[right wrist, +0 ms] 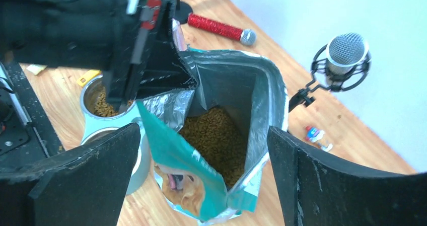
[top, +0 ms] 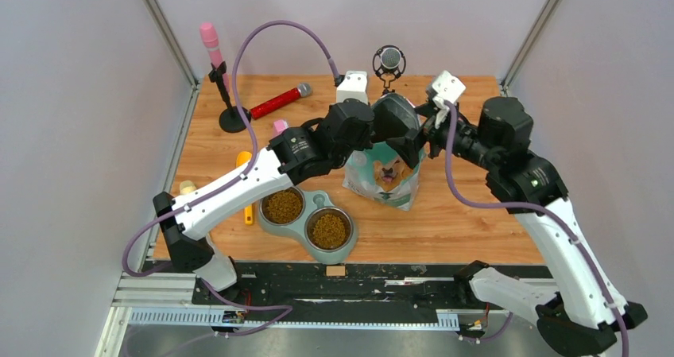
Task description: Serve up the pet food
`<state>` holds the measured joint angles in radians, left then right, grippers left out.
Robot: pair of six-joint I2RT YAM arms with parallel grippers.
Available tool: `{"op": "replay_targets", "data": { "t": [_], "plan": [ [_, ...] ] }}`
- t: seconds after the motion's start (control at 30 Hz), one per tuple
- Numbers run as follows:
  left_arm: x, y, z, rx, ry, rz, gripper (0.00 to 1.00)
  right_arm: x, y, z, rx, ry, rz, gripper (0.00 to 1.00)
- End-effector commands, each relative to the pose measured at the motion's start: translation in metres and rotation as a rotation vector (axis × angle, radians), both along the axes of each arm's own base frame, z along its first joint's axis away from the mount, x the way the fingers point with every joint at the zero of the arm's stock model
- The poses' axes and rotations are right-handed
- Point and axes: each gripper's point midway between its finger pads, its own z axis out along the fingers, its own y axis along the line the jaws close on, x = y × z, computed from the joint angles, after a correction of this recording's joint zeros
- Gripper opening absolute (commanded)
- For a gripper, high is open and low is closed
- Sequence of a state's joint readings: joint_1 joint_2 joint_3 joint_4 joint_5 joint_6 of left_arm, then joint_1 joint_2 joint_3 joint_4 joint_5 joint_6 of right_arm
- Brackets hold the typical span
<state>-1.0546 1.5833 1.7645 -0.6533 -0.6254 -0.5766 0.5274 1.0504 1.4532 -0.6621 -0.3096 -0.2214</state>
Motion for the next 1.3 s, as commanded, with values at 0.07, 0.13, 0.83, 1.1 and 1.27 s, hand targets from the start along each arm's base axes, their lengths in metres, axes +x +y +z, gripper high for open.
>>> {"op": "replay_targets", "data": {
  "t": [0.07, 0.13, 0.83, 1.1, 1.27],
  "plan": [
    [0.022, 0.016, 0.069, -0.187, -0.141, 0.097, 0.00, -0.018, -0.020, 0.006, -0.058, -0.165, 0.060, 1.00],
    [0.023, 0.017, 0.073, -0.187, -0.150, 0.097, 0.00, -0.025, -0.025, -0.007, -0.099, -0.166, 0.091, 1.00],
    [0.029, 0.041, 0.071, -0.039, -0.164, -0.090, 0.97, 0.003, -0.025, -0.043, -0.118, -0.072, 0.211, 0.12],
    [-0.004, 0.063, 0.062, 0.167, -0.390, -0.621, 1.00, 0.008, -0.033, -0.043, -0.119, -0.077, 0.192, 0.00],
    [-0.042, 0.073, 0.058, 0.246, -0.565, -0.809, 1.00, 0.011, -0.034, -0.044, -0.115, -0.065, 0.199, 0.00]
  ]
}}
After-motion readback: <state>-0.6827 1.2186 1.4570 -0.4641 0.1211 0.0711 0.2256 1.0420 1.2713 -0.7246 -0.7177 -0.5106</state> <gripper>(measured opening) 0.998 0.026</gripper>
